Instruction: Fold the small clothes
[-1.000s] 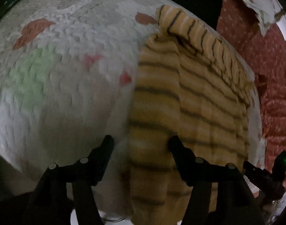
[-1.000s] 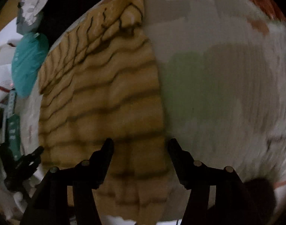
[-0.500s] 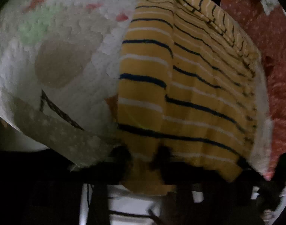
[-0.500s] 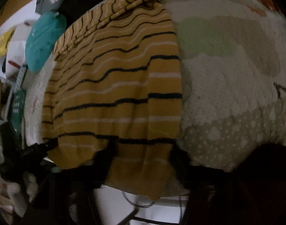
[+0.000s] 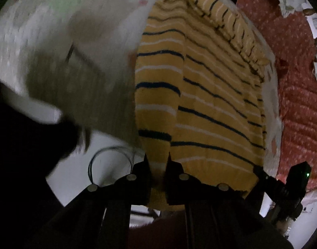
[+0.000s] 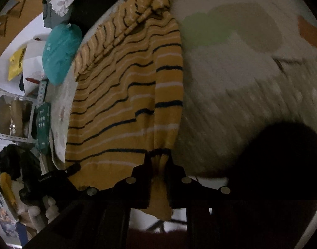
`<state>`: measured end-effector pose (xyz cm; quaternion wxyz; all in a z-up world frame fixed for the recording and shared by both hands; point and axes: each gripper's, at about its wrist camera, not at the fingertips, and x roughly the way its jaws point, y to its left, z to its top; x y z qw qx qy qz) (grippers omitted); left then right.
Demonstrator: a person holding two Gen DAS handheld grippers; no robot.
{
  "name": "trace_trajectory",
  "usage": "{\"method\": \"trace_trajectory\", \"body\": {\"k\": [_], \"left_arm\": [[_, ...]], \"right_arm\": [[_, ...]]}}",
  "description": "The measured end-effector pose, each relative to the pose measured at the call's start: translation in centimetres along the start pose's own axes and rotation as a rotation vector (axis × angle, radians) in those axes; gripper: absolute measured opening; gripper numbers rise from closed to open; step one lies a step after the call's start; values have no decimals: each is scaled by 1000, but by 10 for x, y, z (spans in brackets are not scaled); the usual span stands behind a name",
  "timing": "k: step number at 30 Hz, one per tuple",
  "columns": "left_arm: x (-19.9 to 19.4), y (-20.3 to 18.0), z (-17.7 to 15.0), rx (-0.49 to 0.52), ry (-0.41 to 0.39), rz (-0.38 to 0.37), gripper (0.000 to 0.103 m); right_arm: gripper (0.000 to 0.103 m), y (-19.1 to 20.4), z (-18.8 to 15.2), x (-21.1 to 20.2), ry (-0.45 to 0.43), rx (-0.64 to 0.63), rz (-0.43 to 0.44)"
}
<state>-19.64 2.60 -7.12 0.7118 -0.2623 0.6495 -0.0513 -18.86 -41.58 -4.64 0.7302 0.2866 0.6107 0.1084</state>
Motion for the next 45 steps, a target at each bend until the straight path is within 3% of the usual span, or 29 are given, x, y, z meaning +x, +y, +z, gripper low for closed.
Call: {"method": "trace_trajectory", "body": {"k": [2,4,8,10,13,16,19,23,26,28,30,35,39,42,45], "left_arm": [[6,11,-7,-18,21,-29,9],[5,20,-6,-39,31,-59,10],[-24,15,3,-17,-55,-78,10],[-39,9,13,2,-109,-69,15],[-58,1,46,32,-191,-53,24],[-57,-14,83,62,-245,-29,24],[-40,-27,124,78,-274,-24,25],[-15,-23,142,77,-290,-3,25],[-5,-11,147,77,-276,46,25],[-6,0,156,24,-262,-12,25],[-12,3,164,14,-285,-19,25],[-15,18,178,-66,-267,-95,26],[-12,26,180,-112,-252,-117,26],[-14,29,179,-118,-259,-97,26],[-13,32,179,-124,-258,-81,28]], "right_arm": [[12,-8,-7,4,23,2,-4],[20,-15,-7,4,25,15,-12],[24,-5,1,-14,-18,-10,-1],[34,11,13,-28,-62,-64,-28],[34,44,41,-32,-87,-136,-17],[34,100,78,-16,-83,-213,18],[34,170,115,10,-89,-280,74],[41,257,177,65,-94,-330,121],[41,308,229,127,-63,-360,61],[41,322,251,160,-42,-344,11],[41,332,270,202,16,-330,-61],[41,354,278,267,151,-345,-71],[45,383,281,299,134,-382,-84],[57,387,285,313,121,-362,-111],[57,395,276,295,76,-444,-135]]}}
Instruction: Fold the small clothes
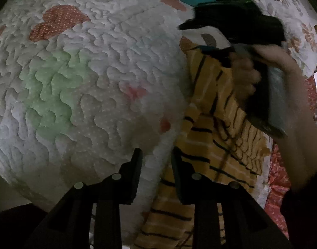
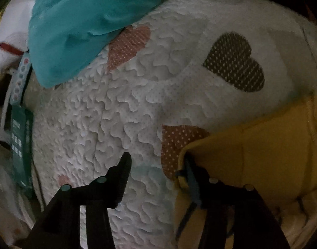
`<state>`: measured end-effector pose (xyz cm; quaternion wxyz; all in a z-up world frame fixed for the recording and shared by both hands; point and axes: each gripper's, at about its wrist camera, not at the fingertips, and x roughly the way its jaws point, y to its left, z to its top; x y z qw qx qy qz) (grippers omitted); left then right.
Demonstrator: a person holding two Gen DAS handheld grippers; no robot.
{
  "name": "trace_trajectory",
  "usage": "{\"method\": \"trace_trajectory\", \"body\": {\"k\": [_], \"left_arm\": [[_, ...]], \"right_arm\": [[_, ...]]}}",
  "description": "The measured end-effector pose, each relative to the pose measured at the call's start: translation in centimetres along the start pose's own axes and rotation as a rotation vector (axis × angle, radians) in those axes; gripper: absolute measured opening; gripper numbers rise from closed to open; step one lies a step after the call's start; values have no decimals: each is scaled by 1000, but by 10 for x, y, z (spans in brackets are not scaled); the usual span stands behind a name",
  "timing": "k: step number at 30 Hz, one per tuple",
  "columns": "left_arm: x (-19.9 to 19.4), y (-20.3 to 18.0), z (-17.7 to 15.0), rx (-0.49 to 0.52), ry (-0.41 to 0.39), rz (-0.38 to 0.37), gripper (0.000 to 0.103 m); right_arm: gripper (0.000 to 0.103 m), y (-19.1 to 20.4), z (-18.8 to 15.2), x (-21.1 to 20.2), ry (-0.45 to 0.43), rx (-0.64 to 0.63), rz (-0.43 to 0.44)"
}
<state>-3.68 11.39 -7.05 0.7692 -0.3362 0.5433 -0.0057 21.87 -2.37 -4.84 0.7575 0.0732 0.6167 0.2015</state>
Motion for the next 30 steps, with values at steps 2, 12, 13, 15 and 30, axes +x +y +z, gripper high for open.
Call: {"method": "trace_trajectory", "body": {"k": [2,12,13,15,30], "left_arm": [[2,0,-1,0,4,9,29],[14,-31,-19,123,-51,126,32],[14,-34,-22,132,-56,130,32],[13,-36,-26,140,-58,121,33],[0,3,-94,98,62,75,42]], "right_arm": [[57,1,-11,-29,-68,-43,2],[60,-154,-127,-137,-140,162,-28],[60,-186,-134,-145,-159,238,-57],[60,-247,-145,-162,-197,356,-157],[65,-318,-353,-242,-159,605,-86]]}}
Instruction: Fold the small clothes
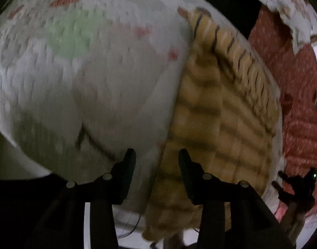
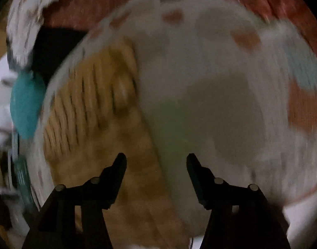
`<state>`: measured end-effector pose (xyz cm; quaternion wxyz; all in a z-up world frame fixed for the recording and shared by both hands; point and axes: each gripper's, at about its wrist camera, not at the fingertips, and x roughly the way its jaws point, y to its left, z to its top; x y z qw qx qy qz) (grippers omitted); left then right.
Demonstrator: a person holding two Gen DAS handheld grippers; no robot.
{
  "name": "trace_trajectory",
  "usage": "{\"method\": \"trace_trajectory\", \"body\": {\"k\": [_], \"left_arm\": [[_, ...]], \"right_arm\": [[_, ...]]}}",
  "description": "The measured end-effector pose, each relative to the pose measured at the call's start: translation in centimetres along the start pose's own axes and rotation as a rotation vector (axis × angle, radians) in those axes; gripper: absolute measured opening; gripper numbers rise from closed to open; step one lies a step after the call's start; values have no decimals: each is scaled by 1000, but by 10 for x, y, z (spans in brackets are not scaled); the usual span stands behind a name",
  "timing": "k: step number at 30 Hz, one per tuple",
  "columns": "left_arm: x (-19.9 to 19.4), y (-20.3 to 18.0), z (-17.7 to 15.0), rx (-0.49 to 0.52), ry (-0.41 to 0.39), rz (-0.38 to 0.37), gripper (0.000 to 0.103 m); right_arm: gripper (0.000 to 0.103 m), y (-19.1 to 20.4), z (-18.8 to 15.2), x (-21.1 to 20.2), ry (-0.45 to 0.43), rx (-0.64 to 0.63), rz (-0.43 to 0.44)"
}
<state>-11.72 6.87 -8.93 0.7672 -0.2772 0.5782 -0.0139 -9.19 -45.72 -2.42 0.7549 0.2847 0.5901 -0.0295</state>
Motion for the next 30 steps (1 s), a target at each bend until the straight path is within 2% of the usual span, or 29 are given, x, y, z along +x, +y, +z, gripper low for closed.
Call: {"method": "trace_trajectory", "body": {"k": [4,6,8,10,14,19,24,26,27,28,29,30], "left_arm": [[12,9,-35,-30,99,-16,44],[20,15,-52,-68,160,-51,44],[28,17,-63,-91,202,-75,45],[29,13,-68,-69,203,-84,45],[28,2,-74,-7,184,-88,49],[37,-13,-86,31,230,-124,51],[38,-28,-98,72,266,-181,53],[38,-32,-102,85,271,-184,53],[39,-34,-103,98,281,-169,53],[42,-37,-106,124,306,-132,36],[44,-38,-108,144,322,-93,18],[45,-37,-111,158,340,-52,7]], "right_arm": [[64,-29,-56,22,91,48,26],[64,-22,-72,19,57,-31,8],[67,-17,-84,23,91,-52,14],[67,-20,-95,30,138,-13,56],[68,-20,-113,41,172,-40,23],[69,-14,-133,53,218,-94,19],[69,-16,-141,64,260,-87,21],[63,-14,-141,63,250,-94,27],[50,-11,-141,64,247,-102,34],[33,-5,-143,66,247,-111,40],[26,-4,-143,64,250,-122,43],[17,-2,-143,61,248,-135,41]]}}
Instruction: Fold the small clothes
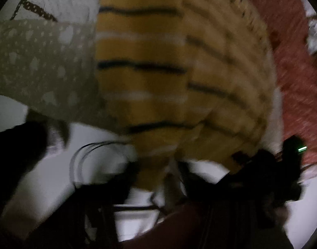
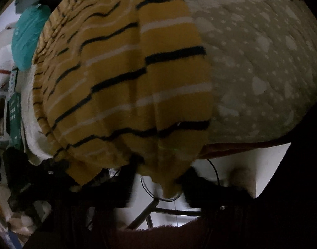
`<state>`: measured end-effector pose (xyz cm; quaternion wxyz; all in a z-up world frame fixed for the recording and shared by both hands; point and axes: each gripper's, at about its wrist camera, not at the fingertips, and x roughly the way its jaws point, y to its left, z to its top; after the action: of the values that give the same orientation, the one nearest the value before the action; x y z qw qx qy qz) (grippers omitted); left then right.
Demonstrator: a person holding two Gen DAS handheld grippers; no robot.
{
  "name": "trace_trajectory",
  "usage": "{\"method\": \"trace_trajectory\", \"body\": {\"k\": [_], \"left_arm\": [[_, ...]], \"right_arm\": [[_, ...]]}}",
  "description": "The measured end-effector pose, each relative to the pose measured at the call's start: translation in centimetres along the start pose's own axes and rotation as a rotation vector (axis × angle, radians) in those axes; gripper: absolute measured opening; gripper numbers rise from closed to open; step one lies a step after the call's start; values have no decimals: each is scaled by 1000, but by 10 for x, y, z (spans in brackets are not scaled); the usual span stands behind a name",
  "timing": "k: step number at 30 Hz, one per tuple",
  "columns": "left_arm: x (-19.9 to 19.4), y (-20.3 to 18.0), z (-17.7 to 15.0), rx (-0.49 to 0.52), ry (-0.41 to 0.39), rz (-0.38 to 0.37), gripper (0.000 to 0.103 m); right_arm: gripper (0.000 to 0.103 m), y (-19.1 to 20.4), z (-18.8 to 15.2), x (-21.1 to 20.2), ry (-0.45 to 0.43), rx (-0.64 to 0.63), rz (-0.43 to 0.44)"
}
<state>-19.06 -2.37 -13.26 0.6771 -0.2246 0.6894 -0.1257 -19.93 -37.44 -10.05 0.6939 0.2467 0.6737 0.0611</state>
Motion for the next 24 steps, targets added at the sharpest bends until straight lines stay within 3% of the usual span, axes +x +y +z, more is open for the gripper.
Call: {"method": "trace_trajectory", "body": {"k": [2,8,11,17,24], "left_arm": [[-10,7,-4,-34,-20,-8,7],[-73,9,-14,-100,-135,-142,6],[-110,1,0,-113,-207,-197,6],[-159,-20,87,-168,-325,-265,6],[-151,-50,217,-190,-373,-214,6]], "right_arm": [[12,6,-2,-8,-8,-17,33],[11,17,-6,-63,-84,-30,223],[11,32,8,-92,-148,-34,297],[11,64,88,-126,-254,-29,400],[11,94,211,-103,-296,-3,357]]}}
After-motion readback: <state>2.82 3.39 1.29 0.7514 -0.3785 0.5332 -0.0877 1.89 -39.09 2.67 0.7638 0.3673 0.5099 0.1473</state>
